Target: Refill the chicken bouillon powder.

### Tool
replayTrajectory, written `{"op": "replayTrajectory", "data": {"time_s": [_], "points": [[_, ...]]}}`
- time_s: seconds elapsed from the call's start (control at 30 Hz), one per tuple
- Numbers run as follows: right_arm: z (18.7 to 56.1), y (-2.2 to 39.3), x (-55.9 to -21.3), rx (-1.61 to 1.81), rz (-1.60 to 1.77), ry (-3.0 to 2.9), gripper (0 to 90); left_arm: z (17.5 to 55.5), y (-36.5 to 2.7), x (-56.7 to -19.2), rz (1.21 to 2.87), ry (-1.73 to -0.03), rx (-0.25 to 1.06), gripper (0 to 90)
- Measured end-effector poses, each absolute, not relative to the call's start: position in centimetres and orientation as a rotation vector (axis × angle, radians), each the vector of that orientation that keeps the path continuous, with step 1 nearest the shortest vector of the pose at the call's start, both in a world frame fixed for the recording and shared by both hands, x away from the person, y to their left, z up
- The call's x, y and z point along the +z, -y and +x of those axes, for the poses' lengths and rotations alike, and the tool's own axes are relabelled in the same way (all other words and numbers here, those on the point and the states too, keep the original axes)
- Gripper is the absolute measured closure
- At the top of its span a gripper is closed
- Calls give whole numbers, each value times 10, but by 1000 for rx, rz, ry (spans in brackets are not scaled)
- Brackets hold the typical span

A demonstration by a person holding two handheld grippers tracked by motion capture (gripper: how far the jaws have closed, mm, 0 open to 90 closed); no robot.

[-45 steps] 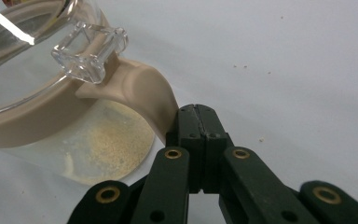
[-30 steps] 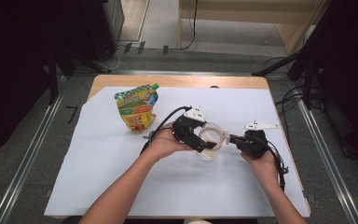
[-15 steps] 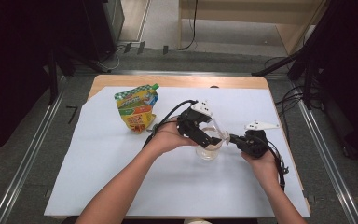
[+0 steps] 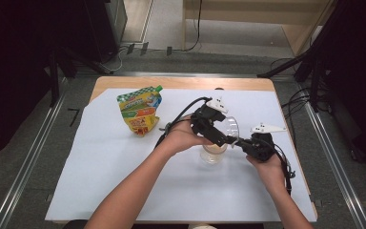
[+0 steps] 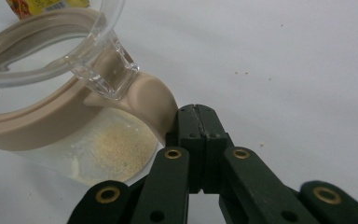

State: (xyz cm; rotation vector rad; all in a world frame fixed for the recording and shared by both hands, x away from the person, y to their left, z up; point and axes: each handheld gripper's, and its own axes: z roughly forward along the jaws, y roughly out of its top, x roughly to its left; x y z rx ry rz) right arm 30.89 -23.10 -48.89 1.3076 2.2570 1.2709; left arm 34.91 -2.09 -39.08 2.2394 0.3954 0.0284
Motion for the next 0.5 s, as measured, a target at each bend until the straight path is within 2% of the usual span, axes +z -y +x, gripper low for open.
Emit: {"op": "replayTrajectory", "data": {"time_s": [0.27,0.5], "points": [[307,232,-487,1277,1301,-2253,900,352,36,-388,2257,-398,26,141],[304,235,-484,1274,1298,-2237,900,359,39,-386,2265,-439,-33,141]]}}
